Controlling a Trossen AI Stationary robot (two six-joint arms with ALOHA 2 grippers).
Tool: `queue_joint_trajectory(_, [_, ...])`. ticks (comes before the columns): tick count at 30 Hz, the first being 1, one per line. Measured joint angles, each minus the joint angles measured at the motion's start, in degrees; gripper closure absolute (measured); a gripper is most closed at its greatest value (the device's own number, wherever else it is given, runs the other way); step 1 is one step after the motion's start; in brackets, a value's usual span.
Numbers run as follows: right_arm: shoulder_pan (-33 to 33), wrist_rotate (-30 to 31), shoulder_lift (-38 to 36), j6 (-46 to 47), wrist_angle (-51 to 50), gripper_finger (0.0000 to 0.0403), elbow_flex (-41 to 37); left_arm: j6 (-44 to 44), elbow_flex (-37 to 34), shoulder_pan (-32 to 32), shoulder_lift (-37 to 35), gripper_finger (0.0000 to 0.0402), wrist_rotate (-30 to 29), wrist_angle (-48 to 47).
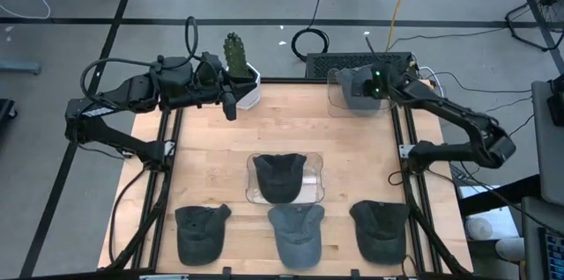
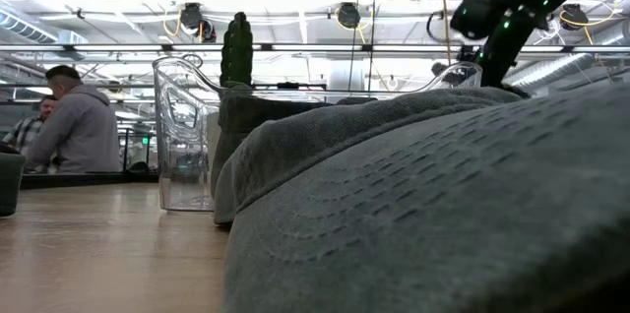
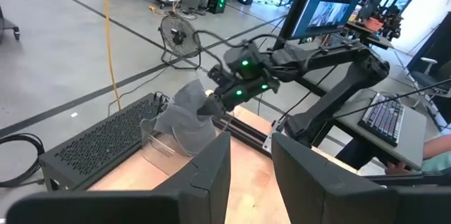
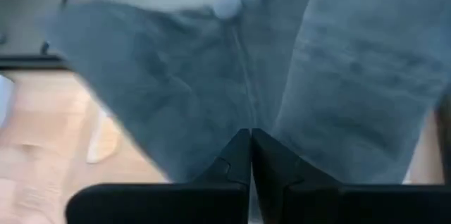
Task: Pick & Place hat
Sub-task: Put the right gray cap into the top transparent bin
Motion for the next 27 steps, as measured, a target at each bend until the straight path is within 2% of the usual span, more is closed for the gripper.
queue_joint_trajectory(8, [-4.5,-0.8,8.3,-2.6,0.2,0.0402,0.0,-1.7,0.0,-0.2,0.0,0.0289,0.0,-0.1])
queue_joint_trajectory(15, [-8.5,-0.8,10.5,-6.1,2.8,0.0402,0.0,-3.3,0.0,-1.4,0.0,0.0289,0.1,-0.4])
queue_joint_trajectory(22, [-9.7,-6.2,5.0,-8.4,3.6,0.0402,0.0,-3.0,0.0,-2.5,0.0,0.0289,0.1,-0.5])
queue_joint_trajectory(27, [-9.6,-6.4,-2.7,-6.7,3.1,0.0402,0.0,-2.8,0.0,-2.5,0.0,0.0289,-0.1,-0.6])
